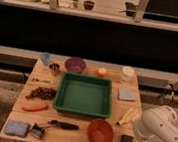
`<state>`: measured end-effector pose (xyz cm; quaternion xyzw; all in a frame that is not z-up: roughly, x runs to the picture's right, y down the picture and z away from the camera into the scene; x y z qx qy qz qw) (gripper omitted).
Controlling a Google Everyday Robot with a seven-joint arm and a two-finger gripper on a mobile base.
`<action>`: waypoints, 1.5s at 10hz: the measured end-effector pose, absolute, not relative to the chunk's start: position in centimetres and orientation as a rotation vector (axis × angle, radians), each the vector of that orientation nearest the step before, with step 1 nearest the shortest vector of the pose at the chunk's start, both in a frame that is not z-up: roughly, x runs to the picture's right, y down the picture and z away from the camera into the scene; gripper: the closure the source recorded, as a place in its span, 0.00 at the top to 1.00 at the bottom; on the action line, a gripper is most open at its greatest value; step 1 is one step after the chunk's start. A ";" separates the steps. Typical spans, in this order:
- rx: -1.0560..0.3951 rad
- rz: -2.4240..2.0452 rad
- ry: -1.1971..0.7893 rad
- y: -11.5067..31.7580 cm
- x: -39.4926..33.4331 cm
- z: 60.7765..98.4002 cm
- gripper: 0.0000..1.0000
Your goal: Place eraser in table surface
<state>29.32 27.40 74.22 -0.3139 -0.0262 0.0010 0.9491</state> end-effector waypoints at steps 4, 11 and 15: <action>-0.633 0.055 -0.051 27.3 30.1 74.1 0.80; -0.602 0.008 -0.081 28.4 32.1 74.2 0.80; -0.669 0.004 -0.081 29.8 32.8 75.2 0.80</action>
